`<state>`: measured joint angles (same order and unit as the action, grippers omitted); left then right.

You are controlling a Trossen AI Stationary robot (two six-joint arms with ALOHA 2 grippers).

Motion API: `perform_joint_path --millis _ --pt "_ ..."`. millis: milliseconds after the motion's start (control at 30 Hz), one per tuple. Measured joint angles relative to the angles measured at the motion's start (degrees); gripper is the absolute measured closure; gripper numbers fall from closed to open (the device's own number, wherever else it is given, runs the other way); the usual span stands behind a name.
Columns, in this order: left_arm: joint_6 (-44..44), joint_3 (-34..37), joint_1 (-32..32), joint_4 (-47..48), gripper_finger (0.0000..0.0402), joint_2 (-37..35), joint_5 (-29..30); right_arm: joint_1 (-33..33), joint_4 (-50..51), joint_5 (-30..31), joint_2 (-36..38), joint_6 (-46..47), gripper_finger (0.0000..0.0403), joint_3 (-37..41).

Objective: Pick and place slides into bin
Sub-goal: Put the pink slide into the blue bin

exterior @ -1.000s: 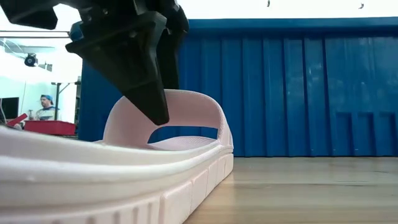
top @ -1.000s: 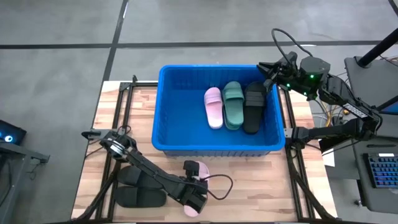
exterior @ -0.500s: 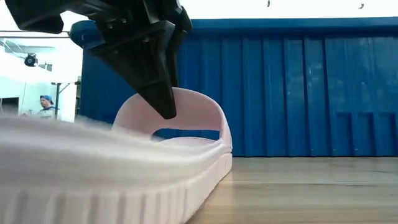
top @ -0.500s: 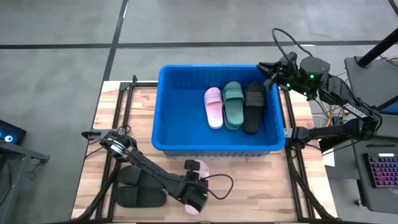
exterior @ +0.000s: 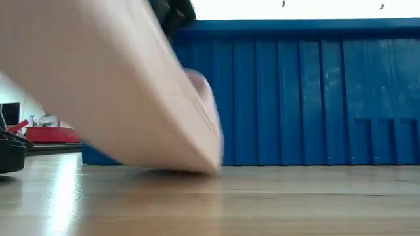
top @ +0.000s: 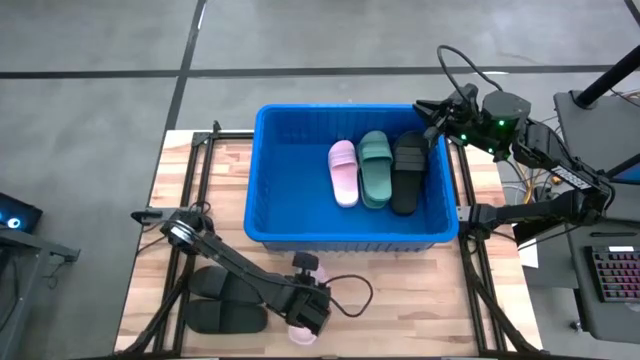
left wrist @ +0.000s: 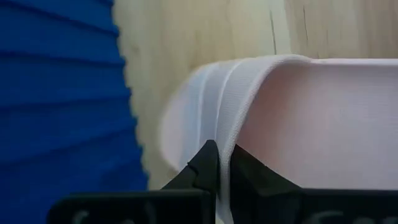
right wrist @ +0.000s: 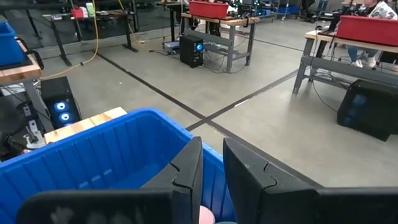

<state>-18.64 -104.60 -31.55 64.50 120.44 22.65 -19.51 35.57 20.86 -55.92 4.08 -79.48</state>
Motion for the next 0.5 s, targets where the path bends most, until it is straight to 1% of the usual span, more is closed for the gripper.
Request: perform_joint_path --millis 133,267,400,500 --pt "0.9 0.0 -0.1 2.7 0.0401 -4.9 0.8 0.0 0.3 0.0 0.0 0.0 0.0346 0.0" --pt "1.2 -0.4 0.0 1.6 0.0401 -11.1 1.9 0.0 0.6 0.0 0.0 0.0 0.0346 0.0" --pt "1.0 -0.4 0.1 -2.6 0.0401 -18.1 1.7 0.0 0.7 0.0 0.0 0.0 0.0346 0.0" --pt "1.0 -0.4 0.0 -8.6 0.0401 -22.8 2.5 0.0 0.7 0.0 0.0 0.0 0.0346 0.0"
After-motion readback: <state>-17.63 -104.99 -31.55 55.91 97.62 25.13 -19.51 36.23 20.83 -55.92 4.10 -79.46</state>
